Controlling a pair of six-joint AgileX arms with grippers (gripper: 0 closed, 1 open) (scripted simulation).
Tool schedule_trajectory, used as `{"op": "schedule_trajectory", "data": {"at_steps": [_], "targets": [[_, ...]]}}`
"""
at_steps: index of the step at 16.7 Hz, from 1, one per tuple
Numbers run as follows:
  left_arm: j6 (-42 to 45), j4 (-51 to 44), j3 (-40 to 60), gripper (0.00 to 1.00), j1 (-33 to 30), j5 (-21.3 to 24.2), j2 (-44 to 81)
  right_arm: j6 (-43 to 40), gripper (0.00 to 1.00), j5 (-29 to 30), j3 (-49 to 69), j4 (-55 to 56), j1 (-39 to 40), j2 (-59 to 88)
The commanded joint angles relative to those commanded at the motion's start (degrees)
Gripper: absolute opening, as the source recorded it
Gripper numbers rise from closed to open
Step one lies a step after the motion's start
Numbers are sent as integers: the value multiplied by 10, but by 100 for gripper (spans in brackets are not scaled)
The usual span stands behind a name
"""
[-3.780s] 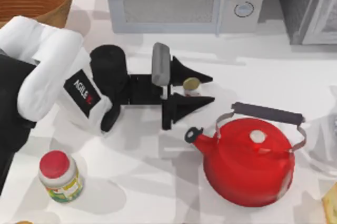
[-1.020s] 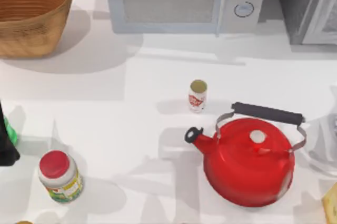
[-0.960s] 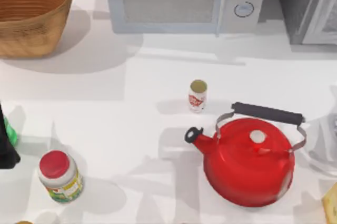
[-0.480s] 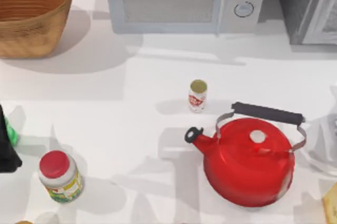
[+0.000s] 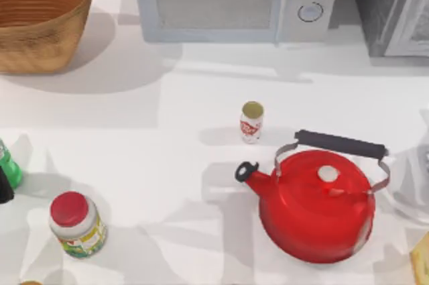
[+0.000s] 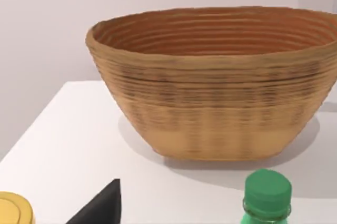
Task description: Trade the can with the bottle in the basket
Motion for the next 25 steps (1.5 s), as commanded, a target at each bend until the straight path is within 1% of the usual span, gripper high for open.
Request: {"op": "schedule_trajectory", "data": {"at_steps": [3,6,10,13,16,20,21,25], "targets": [[16,121,-6,100,33,28,136,0,100,0,0,0,0,0],[26,247,-13,100,52,58,284,0,100,0,0,0,0,0],[26,395,-25,100,58,89,471,0,100,0,0,0,0,0],[20,473,-33,100,55,104,570,0,100,0,0,0,0,0],[16,510,-38,100,51,110,613,0,100,0,0,0,0,0],[15,512,-38,100,51,110,616,0,100,0,0,0,0,0],[16,510,-17,100,49,110,625,0,100,0,0,0,0,0],[13,525,-8,100,46,105,658,0,100,0,0,0,0,0]]}}
